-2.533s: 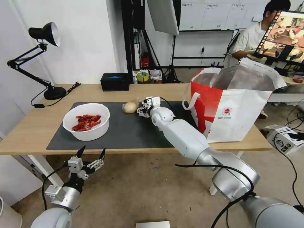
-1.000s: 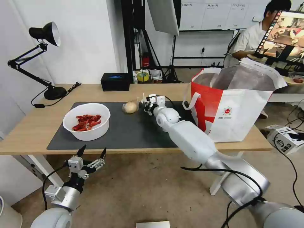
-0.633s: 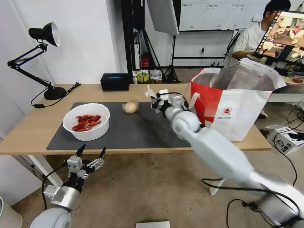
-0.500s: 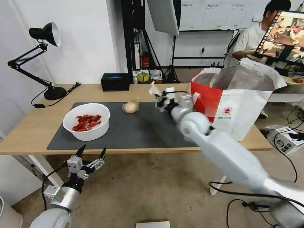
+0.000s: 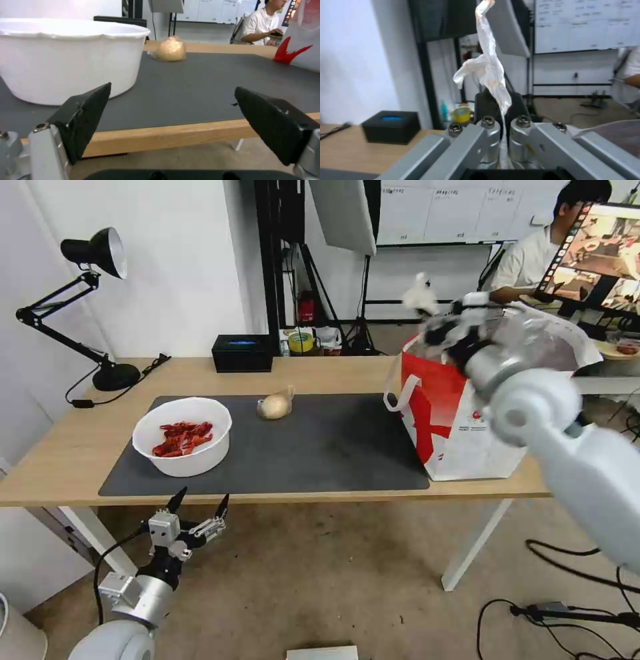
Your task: Pick up the trash from the table and place it into the takeout bag.
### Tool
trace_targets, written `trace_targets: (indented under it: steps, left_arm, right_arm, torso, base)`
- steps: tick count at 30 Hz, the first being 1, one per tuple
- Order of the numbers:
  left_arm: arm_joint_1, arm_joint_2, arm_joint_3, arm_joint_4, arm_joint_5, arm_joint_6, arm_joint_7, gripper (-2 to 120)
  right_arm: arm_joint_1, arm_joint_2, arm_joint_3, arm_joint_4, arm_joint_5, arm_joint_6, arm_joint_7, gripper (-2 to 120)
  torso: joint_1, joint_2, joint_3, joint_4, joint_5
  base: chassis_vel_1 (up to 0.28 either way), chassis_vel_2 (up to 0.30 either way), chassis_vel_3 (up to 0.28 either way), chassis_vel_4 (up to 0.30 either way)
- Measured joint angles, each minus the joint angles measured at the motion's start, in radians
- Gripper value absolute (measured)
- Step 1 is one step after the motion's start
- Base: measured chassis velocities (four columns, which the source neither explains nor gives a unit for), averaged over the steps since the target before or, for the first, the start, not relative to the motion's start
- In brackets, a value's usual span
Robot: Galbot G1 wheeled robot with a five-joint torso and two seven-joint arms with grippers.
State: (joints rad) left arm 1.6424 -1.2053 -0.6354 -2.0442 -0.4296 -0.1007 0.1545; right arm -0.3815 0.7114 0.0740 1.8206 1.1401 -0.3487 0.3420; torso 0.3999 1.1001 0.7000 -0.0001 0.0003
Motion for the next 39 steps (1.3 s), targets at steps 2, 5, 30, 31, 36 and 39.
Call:
trace_targets:
  steps: [2, 5, 30, 31, 36, 39]
  left_arm:
    - [0.000, -0.001, 0.003, -0.001, 0.001, 0.000, 0.000, 100]
    - [-0.003, -0.002, 0.006, -0.002, 0.001, 0.000, 0.001, 100]
    - [-0.004, -0.003, 0.011, -0.007, 0.002, -0.001, 0.003, 100]
    - [-0.004, -0.003, 0.011, -0.007, 0.002, -0.001, 0.003, 100]
    - [-0.005, 0.000, 0.009, -0.006, 0.001, -0.001, 0.003, 100]
    - [-0.008, 0.000, 0.008, -0.006, 0.000, -0.001, 0.003, 100]
  right_arm:
    - [0.002, -0.011, 0.007, -0.020, 0.001, -0.002, -0.006, 0]
    - [0.002, -0.021, 0.016, -0.045, 0.001, -0.014, -0.010, 0]
    - [-0.061, -0.030, 0.057, -0.063, -0.045, -0.048, 0.021, 60]
    - [-0.061, -0.030, 0.057, -0.063, -0.045, -0.048, 0.021, 60]
    - [-0.065, -0.030, 0.057, -0.055, -0.045, -0.049, 0.018, 80]
    - [-0.067, -0.030, 0.057, -0.048, -0.047, -0.049, -0.001, 89]
  torso:
    - [0.000, 0.000, 0.000, 0.0000, 0.0000]
    - [0.000, 0.000, 0.000, 0.0000, 0.0000]
    - [0.000, 0.000, 0.000, 0.0001, -0.0003]
    - [0.000, 0.000, 0.000, 0.0001, -0.0003]
    - [0.000, 0.000, 0.000, 0.0002, -0.0003]
    - [0.000, 0.000, 0.000, 0.0001, -0.0003]
  base:
    - [0.000, 0.000, 0.000, 0.000]
    - [0.000, 0.000, 0.000, 0.000]
    - [0.000, 0.000, 0.000, 0.000]
    - [0.000, 0.000, 0.000, 0.000]
    - [0.000, 0.000, 0.000, 0.000]
    - [0.000, 0.000, 0.000, 0.000]
